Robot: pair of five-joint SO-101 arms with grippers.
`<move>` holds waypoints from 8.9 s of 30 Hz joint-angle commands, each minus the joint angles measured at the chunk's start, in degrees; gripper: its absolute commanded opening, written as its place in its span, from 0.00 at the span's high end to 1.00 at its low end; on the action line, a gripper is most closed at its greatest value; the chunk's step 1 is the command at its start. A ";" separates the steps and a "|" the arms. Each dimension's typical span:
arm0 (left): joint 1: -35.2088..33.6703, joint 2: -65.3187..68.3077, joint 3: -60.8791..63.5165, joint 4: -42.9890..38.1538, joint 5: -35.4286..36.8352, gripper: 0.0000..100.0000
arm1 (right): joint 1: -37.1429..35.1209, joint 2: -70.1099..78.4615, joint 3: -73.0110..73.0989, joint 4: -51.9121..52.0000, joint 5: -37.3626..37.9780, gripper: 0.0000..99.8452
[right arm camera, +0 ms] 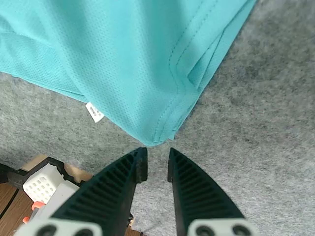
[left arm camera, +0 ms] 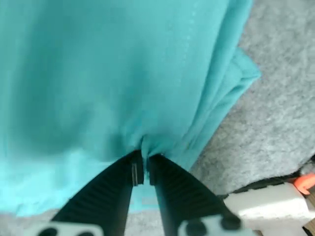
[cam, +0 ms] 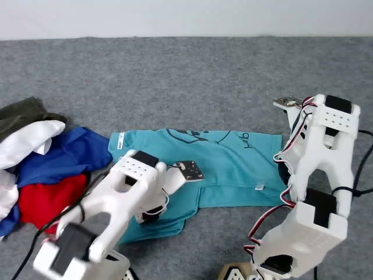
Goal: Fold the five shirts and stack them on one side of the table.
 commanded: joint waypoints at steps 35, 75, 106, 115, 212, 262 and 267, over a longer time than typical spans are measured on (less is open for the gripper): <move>-17.93 -8.44 -4.18 16.88 -20.57 0.87 | 0.40 -3.56 -0.62 2.24 1.32 0.92; -37.01 -8.44 -26.42 19.08 -1.58 0.93 | -10.33 25.89 -27.52 -31.34 2.99 0.88; -43.87 -20.57 -26.33 19.08 4.22 0.98 | -18.59 -1.89 -12.66 2.42 -2.73 0.88; -68.22 -26.64 -25.80 18.99 0.44 0.98 | -39.25 -13.58 4.75 -2.07 -2.81 0.86; -82.64 -26.99 -17.80 12.48 -7.38 0.98 | -58.59 18.51 -40.00 2.68 -11.16 0.99; -82.55 -26.99 -17.89 14.51 -7.56 0.98 | -13.41 14.46 4.40 -22.11 -26.90 0.88; -82.55 -26.99 -17.89 14.51 -7.56 0.98 | -12.09 10.33 4.31 -21.58 -27.08 0.97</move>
